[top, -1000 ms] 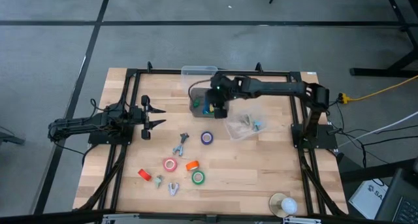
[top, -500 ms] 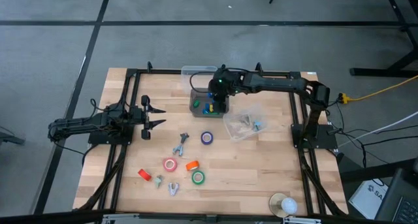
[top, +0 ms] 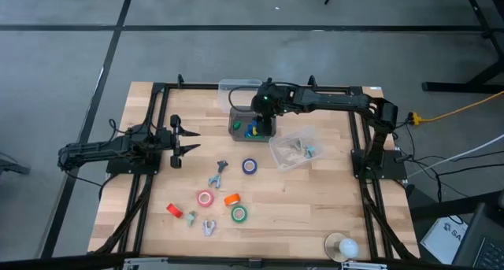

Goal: Pick and place Stapler, Stapler remover, tape
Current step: Put the black staple remover into the bottom transparent bin

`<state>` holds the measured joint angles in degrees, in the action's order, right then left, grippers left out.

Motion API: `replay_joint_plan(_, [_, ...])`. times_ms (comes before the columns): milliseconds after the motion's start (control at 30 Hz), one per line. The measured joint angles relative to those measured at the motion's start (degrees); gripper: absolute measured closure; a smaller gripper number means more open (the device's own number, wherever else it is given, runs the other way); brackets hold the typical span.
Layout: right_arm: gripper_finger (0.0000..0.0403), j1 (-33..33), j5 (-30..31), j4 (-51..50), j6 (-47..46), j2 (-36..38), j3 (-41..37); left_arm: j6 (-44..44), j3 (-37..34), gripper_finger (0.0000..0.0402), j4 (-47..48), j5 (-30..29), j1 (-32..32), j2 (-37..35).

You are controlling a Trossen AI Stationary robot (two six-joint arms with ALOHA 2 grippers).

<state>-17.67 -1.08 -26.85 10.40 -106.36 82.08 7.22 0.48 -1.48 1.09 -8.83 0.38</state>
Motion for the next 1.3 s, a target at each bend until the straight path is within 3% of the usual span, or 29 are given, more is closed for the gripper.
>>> replay_joint_plan(267, [0.0189, 0.90, -0.45, 0.00, -6.87, -0.01, 0.00, 0.00, -0.01, 0.0233, 0.00, -0.01, 0.01, -0.02])
replay_joint_plan(633, [0.0188, 7.56, -0.61, 1.18, -6.95, -0.01, -0.02, 0.00, 0.00, 0.0233, 0.00, -0.01, 0.01, -0.02])
replay_joint_plan(1033, [0.0188, 16.59, -0.65, 12.79, 6.42, -2.78, -0.10, 0.00, 0.01, 0.0233, 0.04, -0.01, -0.01, -0.02])
replay_joint_plan(1300, [0.0188, 18.32, -0.63, 21.92, 4.91, -9.52, -0.07, 0.00, 0.01, 0.0233, 0.35, -0.01, -0.01, 0.13])
